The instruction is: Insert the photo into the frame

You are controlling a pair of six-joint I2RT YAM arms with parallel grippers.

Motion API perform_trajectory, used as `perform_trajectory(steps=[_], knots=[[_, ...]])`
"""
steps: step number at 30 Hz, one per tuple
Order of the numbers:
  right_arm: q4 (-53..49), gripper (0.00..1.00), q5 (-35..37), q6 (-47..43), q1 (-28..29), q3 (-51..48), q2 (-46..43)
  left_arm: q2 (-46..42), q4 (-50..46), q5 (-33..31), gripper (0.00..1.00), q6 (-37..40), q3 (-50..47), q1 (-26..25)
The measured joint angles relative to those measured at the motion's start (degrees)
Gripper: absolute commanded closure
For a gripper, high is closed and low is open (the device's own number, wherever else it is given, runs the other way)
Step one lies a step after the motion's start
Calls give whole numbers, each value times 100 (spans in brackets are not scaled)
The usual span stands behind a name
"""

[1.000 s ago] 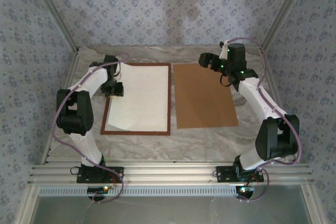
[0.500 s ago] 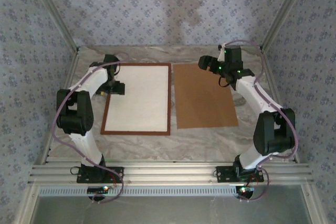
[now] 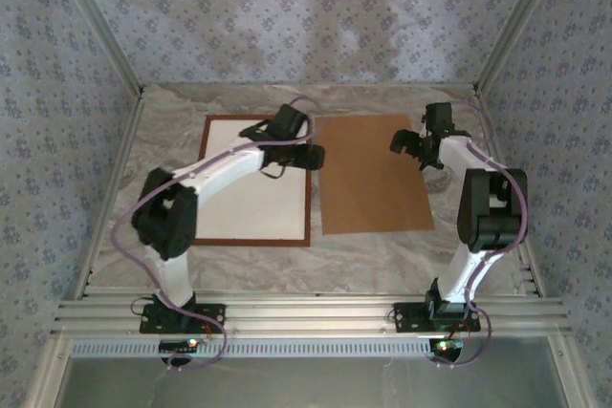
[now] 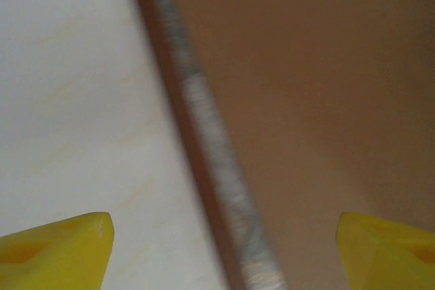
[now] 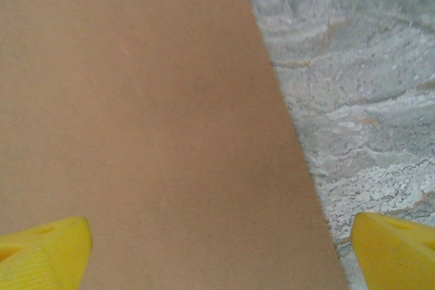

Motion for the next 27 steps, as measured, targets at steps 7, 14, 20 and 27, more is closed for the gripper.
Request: perform_trajectory(steps=[7, 14, 20, 27], knots=[[-551, 0, 236, -424, 105, 612, 511, 1617, -387, -20, 16, -280, 1635, -348], [-605, 0, 282, -516, 151, 627, 610, 2358, -955, -61, 16, -326, 2509, -411], [-619, 0, 291, -529, 160, 629, 688, 2638, -1211, -205, 16, -323, 2813, -354], [-621, 0, 295, -529, 160, 629, 688, 2708, -1314, -407, 15, -317, 2813, -190]])
